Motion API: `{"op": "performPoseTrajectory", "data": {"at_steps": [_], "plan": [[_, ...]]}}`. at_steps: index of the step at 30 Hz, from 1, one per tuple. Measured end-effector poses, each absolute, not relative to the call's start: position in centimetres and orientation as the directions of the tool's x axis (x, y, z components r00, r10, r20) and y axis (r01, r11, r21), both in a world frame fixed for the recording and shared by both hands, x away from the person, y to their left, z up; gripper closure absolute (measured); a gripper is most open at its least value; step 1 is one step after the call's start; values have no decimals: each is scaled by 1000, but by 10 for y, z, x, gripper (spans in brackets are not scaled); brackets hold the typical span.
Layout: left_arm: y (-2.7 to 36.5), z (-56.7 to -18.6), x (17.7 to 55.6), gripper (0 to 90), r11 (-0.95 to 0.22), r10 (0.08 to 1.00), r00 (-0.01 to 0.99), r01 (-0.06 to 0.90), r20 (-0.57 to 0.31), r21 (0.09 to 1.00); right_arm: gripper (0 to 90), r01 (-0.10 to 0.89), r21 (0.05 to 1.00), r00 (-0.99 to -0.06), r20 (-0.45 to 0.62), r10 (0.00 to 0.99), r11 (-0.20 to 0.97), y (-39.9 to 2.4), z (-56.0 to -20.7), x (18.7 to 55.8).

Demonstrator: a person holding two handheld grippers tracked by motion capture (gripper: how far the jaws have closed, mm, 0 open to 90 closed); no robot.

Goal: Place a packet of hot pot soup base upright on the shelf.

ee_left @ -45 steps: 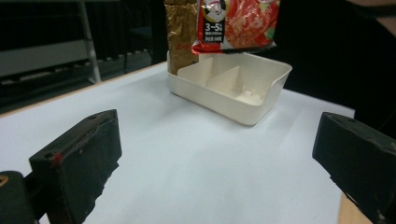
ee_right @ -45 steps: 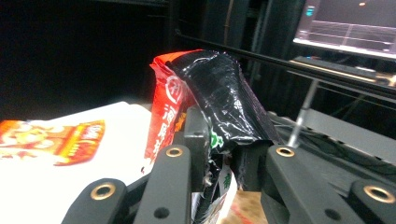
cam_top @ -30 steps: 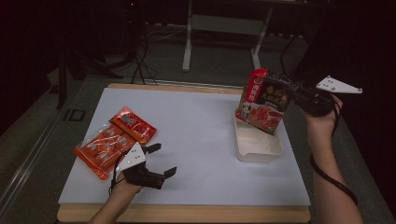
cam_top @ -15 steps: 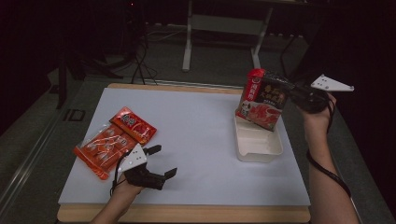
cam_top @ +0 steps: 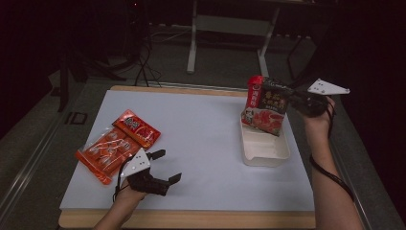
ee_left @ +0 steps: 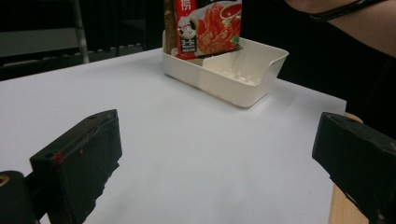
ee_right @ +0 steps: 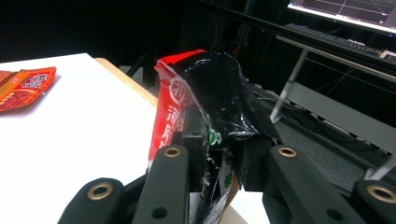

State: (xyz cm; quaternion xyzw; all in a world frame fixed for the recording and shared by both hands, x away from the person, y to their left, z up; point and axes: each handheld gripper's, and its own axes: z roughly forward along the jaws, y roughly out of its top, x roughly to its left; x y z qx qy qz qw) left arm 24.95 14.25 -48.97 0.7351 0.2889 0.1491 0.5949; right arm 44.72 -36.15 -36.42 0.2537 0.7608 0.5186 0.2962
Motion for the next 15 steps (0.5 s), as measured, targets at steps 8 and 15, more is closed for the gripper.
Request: {"op": "performPoseTrajectory", "data": {"at_steps": [8,15], "plan": [[141,-489,249,21,-128,597,792,246,-123,961,759,64,946,-722,-175,670,317,-364,-368,447],[140,-490,249,21,-130,596,793,248,-124,960,759,70,938,-727,-184,661,338,-364,-365,447]]}}
